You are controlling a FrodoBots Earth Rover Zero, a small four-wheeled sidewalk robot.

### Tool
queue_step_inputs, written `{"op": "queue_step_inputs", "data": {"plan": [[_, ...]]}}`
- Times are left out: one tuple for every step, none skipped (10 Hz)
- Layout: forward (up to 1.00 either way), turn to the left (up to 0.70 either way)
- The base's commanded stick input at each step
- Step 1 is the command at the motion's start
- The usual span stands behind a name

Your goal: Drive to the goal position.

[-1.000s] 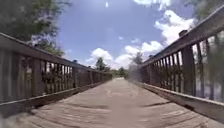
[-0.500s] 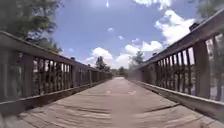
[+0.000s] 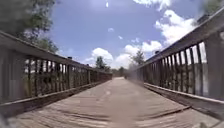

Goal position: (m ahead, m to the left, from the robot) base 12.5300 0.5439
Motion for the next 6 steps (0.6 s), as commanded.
{"op": "queue_step_inputs", "data": {"plan": [[0.45,0.0],[0.45,0.0],[0.45,0.0],[0.45,0.0],[0.45,0.0],[0.45,0.0]]}}
